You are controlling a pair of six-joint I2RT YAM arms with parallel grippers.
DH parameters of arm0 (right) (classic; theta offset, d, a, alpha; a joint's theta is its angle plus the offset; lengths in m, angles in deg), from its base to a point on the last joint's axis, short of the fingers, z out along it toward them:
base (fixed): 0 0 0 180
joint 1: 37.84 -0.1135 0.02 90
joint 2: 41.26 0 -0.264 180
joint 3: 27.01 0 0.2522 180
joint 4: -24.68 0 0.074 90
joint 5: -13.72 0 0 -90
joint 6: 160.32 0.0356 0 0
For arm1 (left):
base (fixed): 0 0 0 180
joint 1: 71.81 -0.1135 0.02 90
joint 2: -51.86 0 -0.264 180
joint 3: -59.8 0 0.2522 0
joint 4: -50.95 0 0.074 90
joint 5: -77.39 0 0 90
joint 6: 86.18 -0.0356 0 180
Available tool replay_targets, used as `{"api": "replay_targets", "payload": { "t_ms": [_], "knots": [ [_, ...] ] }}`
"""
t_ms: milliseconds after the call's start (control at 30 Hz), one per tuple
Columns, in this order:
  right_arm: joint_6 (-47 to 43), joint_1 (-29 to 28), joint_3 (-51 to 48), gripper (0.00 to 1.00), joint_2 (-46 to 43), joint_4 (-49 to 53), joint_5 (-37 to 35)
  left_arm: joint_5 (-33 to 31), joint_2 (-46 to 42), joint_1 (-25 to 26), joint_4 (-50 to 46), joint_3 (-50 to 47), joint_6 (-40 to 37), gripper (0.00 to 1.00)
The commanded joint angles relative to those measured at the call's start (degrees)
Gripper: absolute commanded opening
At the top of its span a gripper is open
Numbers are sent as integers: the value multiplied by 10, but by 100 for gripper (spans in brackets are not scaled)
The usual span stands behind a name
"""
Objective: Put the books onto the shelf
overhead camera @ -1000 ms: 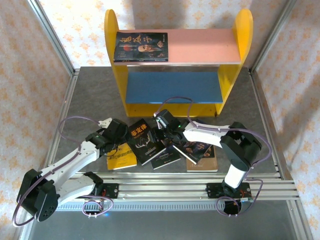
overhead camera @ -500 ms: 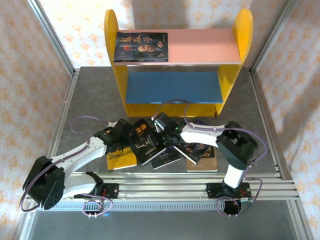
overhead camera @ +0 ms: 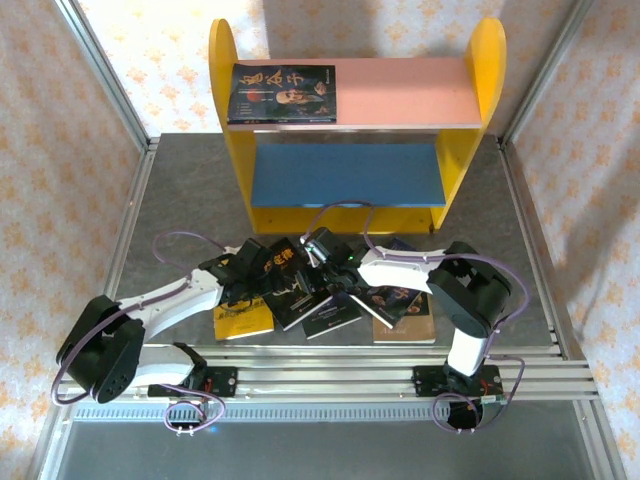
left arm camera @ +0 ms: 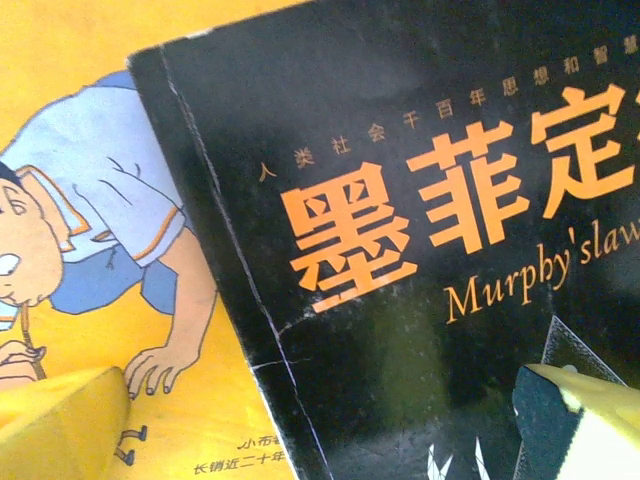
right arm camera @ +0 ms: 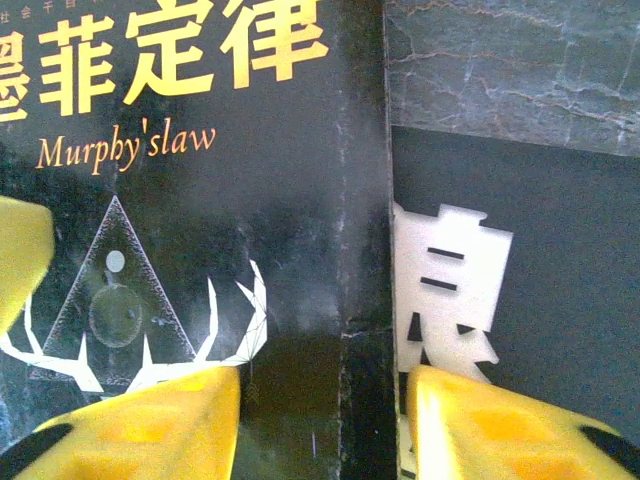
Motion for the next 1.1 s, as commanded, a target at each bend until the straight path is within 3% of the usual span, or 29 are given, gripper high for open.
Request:
{"api": "replay_targets", "payload": {
  "t_ms": [0,100,300,733,1067],
  "knots": [
    [-2,1,-2,40,29,21,-18,4,9,6,8,17,4,99],
    [-2,0,-4,26,31,20,-15,6,14,6,13,20,2,99],
    [-1,0,-9,17,31,20,-12,23,32,6,29,29,-1,99],
    [21,1,-22,14,25,-24,61,111,-26,15,183,-1,-7,99],
    [30,0,-33,14,26,-43,79,90,-131,15,176,-15,-11,99]
  ]
}}
